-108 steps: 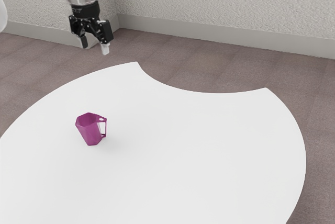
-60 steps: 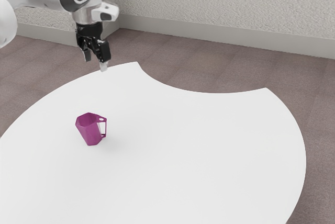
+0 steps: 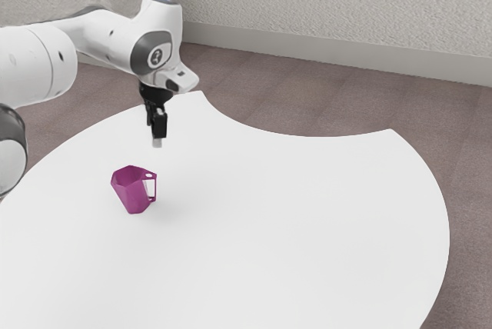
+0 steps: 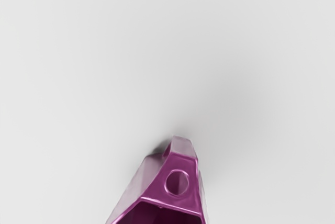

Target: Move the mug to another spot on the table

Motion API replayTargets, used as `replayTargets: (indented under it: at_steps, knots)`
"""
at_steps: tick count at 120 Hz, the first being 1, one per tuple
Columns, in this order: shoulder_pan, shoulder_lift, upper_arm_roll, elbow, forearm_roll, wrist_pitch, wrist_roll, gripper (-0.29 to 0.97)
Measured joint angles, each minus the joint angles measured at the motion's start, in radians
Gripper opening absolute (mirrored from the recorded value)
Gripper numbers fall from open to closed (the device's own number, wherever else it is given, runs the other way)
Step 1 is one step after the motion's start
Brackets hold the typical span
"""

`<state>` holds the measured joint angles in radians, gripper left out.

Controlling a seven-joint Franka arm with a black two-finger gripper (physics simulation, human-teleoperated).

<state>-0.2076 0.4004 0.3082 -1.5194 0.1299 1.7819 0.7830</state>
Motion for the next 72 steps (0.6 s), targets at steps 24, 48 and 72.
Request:
replayTargets:
  at_steps: [24,48,72]
  knots:
    - [-0.002,0.007,0.002,-0.097,-0.015,0.058,0.088,0.68]
    - [-0.007,0.010,0.002,-0.149,-0.056,0.088,0.148,0.68]
    - [-0.003,0.050,0.002,-0.161,-0.081,0.102,0.189,0.68]
